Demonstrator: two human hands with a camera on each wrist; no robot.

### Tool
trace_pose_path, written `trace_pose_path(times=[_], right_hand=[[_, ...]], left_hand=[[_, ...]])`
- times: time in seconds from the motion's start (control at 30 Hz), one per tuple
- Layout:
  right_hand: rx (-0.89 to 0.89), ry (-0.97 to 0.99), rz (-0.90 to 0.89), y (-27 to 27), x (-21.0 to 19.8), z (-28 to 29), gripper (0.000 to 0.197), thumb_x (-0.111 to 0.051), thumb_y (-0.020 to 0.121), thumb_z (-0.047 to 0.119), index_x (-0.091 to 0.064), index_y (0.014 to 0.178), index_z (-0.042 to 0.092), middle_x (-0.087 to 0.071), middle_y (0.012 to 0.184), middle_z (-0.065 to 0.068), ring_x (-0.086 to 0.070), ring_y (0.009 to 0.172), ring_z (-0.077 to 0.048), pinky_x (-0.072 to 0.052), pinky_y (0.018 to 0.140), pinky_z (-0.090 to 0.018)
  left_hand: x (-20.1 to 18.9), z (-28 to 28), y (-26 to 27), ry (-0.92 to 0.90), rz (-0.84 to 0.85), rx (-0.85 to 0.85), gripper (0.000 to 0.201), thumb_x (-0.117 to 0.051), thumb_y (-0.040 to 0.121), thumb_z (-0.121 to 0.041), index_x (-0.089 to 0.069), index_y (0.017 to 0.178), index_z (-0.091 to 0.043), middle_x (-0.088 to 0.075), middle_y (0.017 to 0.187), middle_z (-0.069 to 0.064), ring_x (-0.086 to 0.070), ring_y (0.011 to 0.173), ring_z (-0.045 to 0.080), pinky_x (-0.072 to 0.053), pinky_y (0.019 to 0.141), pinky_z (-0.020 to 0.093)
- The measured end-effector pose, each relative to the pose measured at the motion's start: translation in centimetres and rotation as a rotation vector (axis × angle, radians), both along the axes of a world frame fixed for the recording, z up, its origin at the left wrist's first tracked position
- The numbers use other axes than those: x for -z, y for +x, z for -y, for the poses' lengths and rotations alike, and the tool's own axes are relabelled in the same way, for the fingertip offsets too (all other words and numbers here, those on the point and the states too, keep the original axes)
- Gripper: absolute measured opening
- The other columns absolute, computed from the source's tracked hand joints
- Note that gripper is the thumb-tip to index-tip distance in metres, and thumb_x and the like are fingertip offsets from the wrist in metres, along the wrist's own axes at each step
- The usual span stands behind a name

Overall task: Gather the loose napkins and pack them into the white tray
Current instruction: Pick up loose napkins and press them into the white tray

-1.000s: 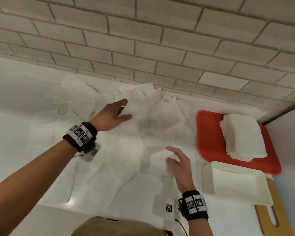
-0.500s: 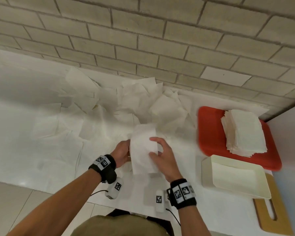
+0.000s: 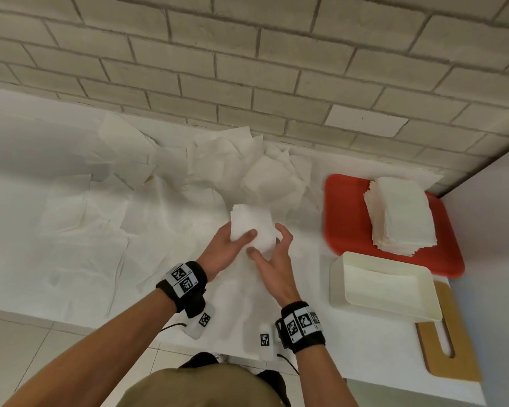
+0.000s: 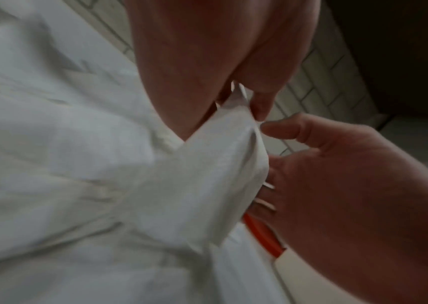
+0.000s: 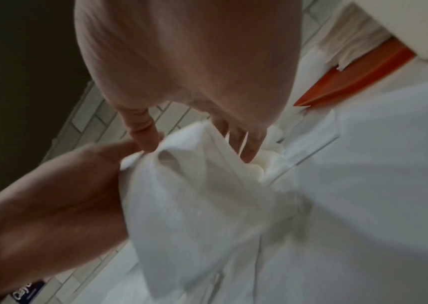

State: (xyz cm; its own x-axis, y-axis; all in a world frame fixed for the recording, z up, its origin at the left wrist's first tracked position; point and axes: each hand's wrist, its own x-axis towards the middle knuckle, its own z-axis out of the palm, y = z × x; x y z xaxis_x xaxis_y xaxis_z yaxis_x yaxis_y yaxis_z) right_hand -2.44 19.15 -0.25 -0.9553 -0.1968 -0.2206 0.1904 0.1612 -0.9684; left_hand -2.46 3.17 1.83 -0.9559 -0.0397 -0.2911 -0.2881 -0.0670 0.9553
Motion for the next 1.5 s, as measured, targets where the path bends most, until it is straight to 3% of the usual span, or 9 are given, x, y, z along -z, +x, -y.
trace_pose_path(times=[0.23, 0.47, 0.63, 0.73, 0.9, 1.17, 1.3, 1.4, 1.5], right_hand=[[0.062, 0.001, -0.043, 3.3, -4.8, -9.1, 0.072, -0.081, 0.097, 0.021, -0.038, 0.154, 0.032, -0.064, 0.139, 0.019, -0.065, 0.125, 0.003, -0.057, 0.102, -0.026], [0.574, -0.002, -0.023, 3.8, -9.1, -25.1, 0.049, -0.084, 0.093, 0.010, -0.057, 0.133, 0.021, -0.084, 0.101, 0.009, -0.079, 0.100, -0.010, -0.061, 0.081, -0.024], [0.576, 0.540, -0.068, 1.8, -6.4, -30.8, 0.046, -0.084, 0.094, 0.015, -0.051, 0.125, 0.022, -0.077, 0.101, -0.006, -0.073, 0.080, -0.016, -0.060, 0.077, -0.037], [0.435, 0.853, -0.131, 0.7, -4.7, -31.2, 0.039, -0.078, 0.097, 0.010, -0.050, 0.124, 0.015, -0.073, 0.100, -0.020, -0.065, 0.078, -0.031, -0.052, 0.070, -0.035], [0.226, 1.198, -0.040, -0.1, -2.9, -30.4, 0.028, -0.071, 0.103, 0.021, -0.058, 0.125, 0.011, -0.074, 0.093, -0.017, -0.073, 0.085, -0.036, -0.053, 0.064, -0.034], [0.013, 1.160, 0.276, -2.4, -0.1, -29.3, 0.044, -0.048, 0.108, 0.050, -0.058, 0.141, 0.022, -0.069, 0.133, -0.015, -0.064, 0.122, -0.038, -0.053, 0.101, -0.043], [0.173, 1.189, 0.109, -2.2, -2.9, -26.9, 0.035, -0.057, 0.108, 0.033, -0.059, 0.138, 0.016, -0.070, 0.125, -0.018, -0.066, 0.116, -0.041, -0.048, 0.085, -0.041], [0.255, 1.107, -0.131, -1.8, -5.6, -21.9, 0.024, -0.062, 0.105, 0.026, -0.063, 0.127, 0.018, -0.073, 0.109, -0.015, -0.068, 0.102, -0.039, -0.048, 0.078, -0.042], [0.113, 0.933, -0.230, -2.0, -5.6, -14.8, 0.015, -0.063, 0.105, 0.027, -0.067, 0.119, 0.023, -0.075, 0.105, -0.006, -0.068, 0.094, -0.030, -0.049, 0.076, -0.036]], left_hand=[[-5.9, -9.8, -1.0, 0.160, -0.199, -0.125, 0.042, -0.074, 0.102, -0.021, -0.057, 0.140, -0.021, -0.074, 0.131, -0.001, -0.071, 0.123, 0.017, -0.060, 0.101, 0.036], [-5.3, -17.6, -1.7, -0.017, -0.216, -0.145, 0.055, -0.092, 0.083, -0.016, -0.059, 0.127, -0.026, -0.079, 0.105, -0.004, -0.077, 0.095, 0.011, -0.064, 0.079, 0.029], [-1.1, -22.3, -1.5, -0.306, -0.251, 0.021, 0.051, -0.086, 0.088, -0.016, -0.053, 0.125, -0.030, -0.077, 0.086, -0.001, -0.072, 0.076, 0.011, -0.056, 0.071, 0.019], [0.8, -24.1, -1.5, -0.518, -0.280, 0.176, 0.050, -0.077, 0.092, -0.015, -0.048, 0.130, -0.028, -0.069, 0.085, 0.004, -0.066, 0.078, 0.021, -0.059, 0.076, 0.038], [1.6, -25.3, -1.2, -0.721, -0.325, 0.300, 0.056, -0.074, 0.094, -0.019, -0.042, 0.140, -0.021, -0.061, 0.111, 0.008, -0.057, 0.103, 0.026, -0.052, 0.088, 0.039], [1.7, -17.9, -1.3, -0.695, -0.301, 0.166, 0.031, -0.066, 0.100, -0.022, -0.048, 0.126, -0.025, -0.062, 0.102, -0.006, -0.058, 0.090, 0.014, -0.049, 0.078, 0.028], [2.9, -8.4, -1.9, -0.894, -0.304, 0.143, 0.024, -0.060, 0.092, 0.003, -0.061, 0.109, -0.013, -0.068, 0.098, 0.002, -0.064, 0.088, 0.024, -0.055, 0.081, 0.042], [3.4, -0.7, -2.9, -1.111, -0.181, 0.248, 0.040, -0.050, 0.085, 0.015, -0.065, 0.113, -0.009, -0.068, 0.112, 0.011, -0.062, 0.106, 0.035, -0.049, 0.087, 0.038], [4.0, 4.7, -3.4, -1.289, -0.032, 0.422, 0.045, -0.068, 0.091, -0.012, -0.055, 0.133, -0.016, -0.055, 0.135, 0.008, -0.053, 0.123, 0.034, -0.050, 0.093, 0.045]])
